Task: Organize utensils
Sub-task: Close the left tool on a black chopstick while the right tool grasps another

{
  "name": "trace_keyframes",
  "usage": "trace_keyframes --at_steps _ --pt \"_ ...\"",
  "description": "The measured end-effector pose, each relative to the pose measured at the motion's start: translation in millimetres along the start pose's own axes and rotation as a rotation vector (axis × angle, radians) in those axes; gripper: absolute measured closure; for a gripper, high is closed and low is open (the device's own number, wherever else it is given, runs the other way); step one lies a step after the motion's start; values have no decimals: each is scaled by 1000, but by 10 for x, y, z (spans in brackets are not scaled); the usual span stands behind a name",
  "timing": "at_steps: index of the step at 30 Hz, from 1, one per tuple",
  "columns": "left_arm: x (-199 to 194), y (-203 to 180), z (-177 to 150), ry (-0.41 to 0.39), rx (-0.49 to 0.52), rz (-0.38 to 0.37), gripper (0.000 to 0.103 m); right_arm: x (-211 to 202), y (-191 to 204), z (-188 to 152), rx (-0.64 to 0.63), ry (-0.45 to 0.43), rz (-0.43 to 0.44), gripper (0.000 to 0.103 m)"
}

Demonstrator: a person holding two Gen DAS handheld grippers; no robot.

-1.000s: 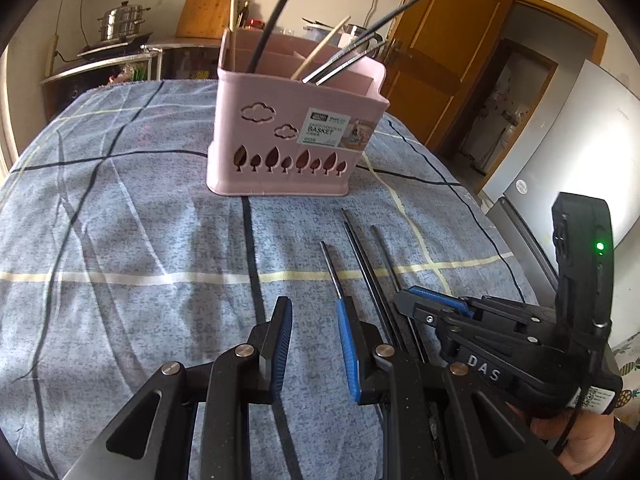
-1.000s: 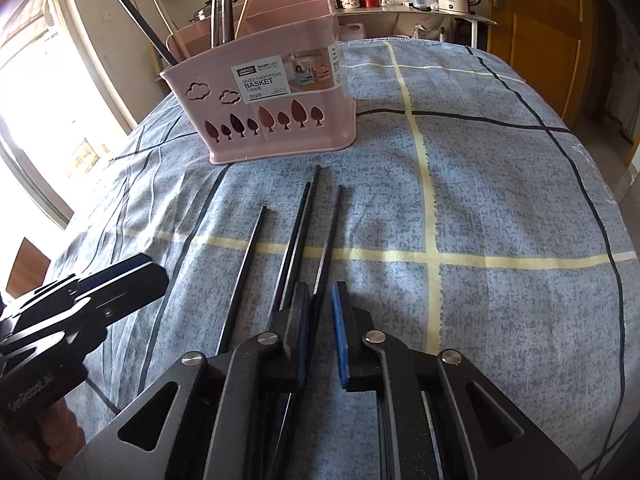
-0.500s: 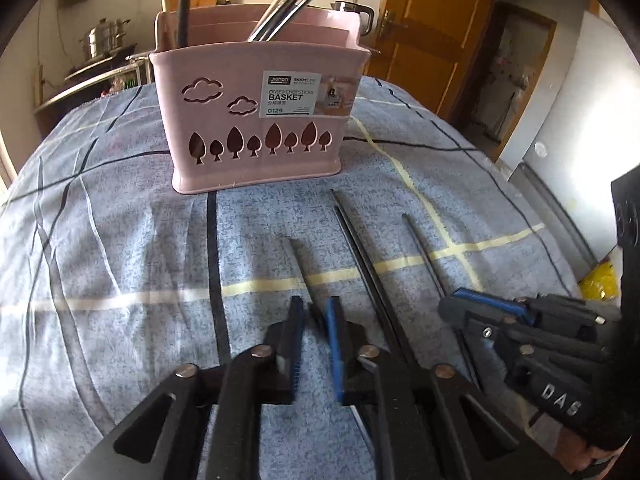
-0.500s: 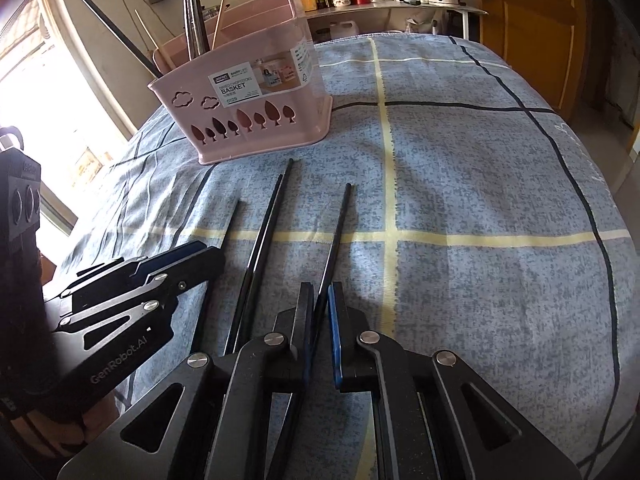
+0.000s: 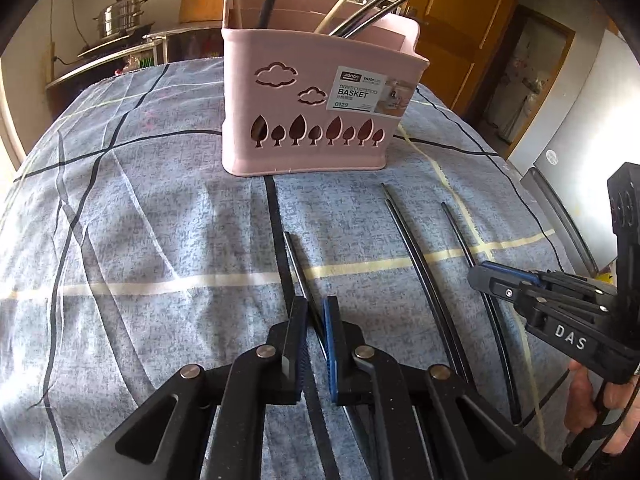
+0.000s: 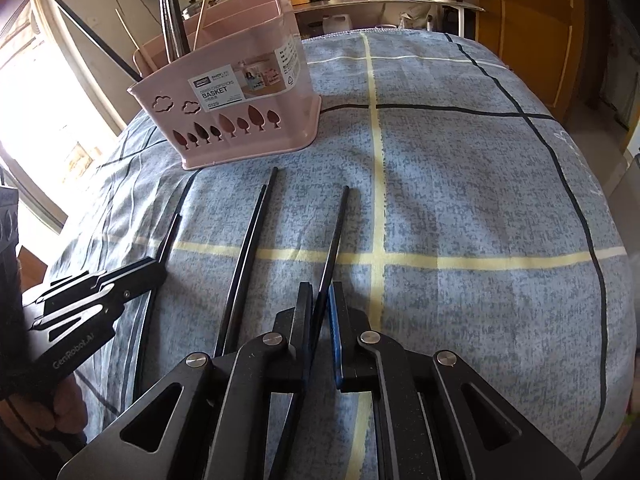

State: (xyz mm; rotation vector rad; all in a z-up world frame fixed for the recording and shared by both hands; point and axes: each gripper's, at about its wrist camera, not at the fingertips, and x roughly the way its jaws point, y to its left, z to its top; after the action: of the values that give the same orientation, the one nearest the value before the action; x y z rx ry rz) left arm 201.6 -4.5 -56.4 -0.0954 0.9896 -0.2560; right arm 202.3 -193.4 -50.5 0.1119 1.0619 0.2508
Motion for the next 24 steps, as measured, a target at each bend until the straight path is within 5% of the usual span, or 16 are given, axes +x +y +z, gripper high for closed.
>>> trace_keyframes --at_steps 13,24 --pt "77 -100 3 -9 -3 40 94 98 24 121 0 1 -10 96" --pt "-198 8 161 -40 -45 -25 98 -210 31 169 11 -61 74 98"
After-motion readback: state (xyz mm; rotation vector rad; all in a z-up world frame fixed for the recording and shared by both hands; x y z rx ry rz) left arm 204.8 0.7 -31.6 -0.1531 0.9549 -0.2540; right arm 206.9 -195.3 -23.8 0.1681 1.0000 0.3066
